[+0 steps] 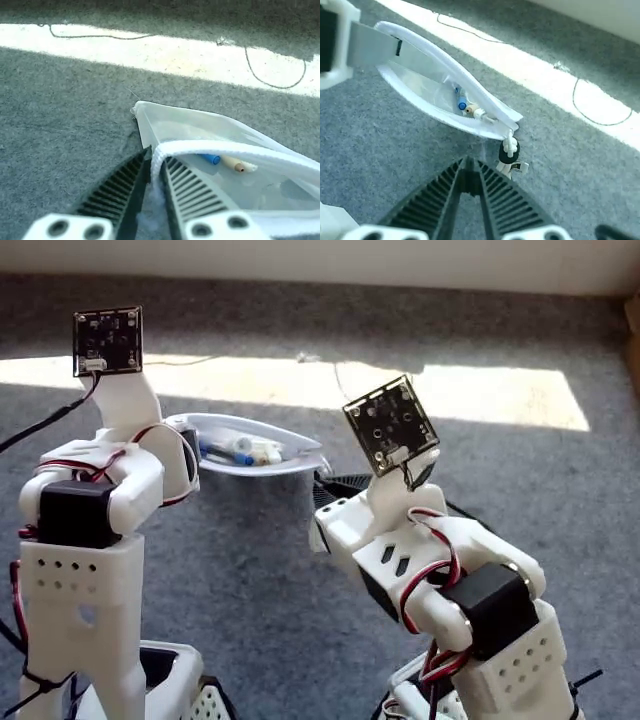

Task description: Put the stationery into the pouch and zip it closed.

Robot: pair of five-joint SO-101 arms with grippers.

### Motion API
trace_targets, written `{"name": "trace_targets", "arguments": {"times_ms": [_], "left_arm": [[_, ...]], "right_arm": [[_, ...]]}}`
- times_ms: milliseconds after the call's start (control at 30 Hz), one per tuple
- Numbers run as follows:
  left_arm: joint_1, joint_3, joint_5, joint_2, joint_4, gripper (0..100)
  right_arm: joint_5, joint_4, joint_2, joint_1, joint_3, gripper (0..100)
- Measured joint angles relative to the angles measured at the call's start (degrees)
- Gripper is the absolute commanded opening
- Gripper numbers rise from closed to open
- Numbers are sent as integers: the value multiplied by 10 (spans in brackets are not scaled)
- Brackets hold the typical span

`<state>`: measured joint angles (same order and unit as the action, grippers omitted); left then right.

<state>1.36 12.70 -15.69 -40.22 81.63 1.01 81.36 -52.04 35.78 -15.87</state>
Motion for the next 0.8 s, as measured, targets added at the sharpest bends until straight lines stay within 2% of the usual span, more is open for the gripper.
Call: {"name": "trace_targets", "arguments": {"times_ms": [233, 400, 667, 800], "left_arm": [[0, 0, 0, 0, 0, 7], [0, 0, 0, 0, 0, 7], [0, -1, 0, 0, 0, 7], [0, -1, 0, 0, 0, 7]], "right_arm": [[0, 37, 0, -59, 0, 6], [0, 40, -12, -62, -25, 6], [26, -94, -147, -63, -232, 13], [37, -149, -194, -68, -316, 142]]}}
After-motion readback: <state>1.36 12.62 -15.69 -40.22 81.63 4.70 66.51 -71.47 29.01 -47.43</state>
